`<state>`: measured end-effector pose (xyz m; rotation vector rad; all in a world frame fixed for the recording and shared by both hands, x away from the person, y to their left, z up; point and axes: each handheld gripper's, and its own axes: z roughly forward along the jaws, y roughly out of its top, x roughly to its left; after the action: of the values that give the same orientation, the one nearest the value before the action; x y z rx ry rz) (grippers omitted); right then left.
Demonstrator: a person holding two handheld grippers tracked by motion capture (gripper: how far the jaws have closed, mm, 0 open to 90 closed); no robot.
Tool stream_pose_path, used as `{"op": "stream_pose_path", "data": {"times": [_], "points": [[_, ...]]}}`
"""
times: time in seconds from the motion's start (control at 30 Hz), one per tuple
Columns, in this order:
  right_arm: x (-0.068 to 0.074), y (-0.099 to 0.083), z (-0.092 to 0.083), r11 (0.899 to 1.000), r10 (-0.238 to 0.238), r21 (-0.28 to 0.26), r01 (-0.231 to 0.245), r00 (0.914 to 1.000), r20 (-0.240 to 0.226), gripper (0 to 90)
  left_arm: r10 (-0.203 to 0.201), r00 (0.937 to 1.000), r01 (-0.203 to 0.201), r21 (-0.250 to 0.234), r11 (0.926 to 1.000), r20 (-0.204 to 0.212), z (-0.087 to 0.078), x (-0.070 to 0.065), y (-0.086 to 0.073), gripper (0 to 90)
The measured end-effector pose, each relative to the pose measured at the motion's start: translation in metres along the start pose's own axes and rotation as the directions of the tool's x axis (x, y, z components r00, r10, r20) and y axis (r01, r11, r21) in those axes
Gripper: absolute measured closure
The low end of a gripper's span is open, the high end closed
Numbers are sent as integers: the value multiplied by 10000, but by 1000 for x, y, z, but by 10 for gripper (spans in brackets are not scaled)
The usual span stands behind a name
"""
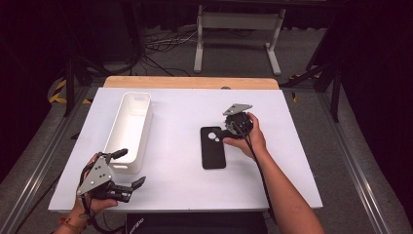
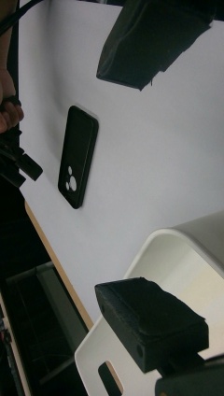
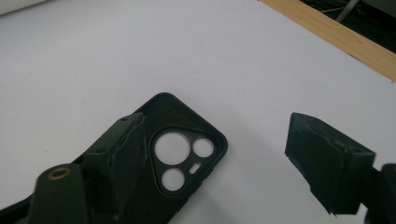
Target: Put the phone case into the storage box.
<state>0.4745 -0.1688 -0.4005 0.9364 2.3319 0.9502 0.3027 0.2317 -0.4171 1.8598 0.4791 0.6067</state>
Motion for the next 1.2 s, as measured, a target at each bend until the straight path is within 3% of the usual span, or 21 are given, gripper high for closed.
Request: {"op": "stream_pose_path", "data": {"times": [0.2, 0.5, 0.83, 0.97, 1.1, 1.2], "points": [[-7, 1, 17, 9996, 89, 279, -94, 9998, 187, 217, -56, 10000, 56, 26, 10000, 54, 1, -1, 0, 28], [-16, -8, 41, 9951, 466, 870, -468, 9989, 44, 267, -22, 9999, 21, 48, 10000, 105, 3, -1, -1, 28], [-23, -14, 51, 9902, 834, 1135, -819, 9965, -86, 405, 21, 9997, -25, 167, 9999, 225, 4, -1, 0, 29], [-22, -15, 56, 9894, 724, 1267, -714, 9974, -35, 462, -83, 9996, 80, 115, 9999, 264, 5, 0, 0, 30], [-21, -15, 57, 9900, 691, 1243, -665, 9975, -170, 509, -80, 9996, 76, 133, 9999, 280, 6, 0, -1, 31], [-22, -16, 58, 9898, 816, 1213, -748, 9953, -522, 608, -165, 9993, 161, 134, 9998, 338, 6, -1, -1, 31]]}}
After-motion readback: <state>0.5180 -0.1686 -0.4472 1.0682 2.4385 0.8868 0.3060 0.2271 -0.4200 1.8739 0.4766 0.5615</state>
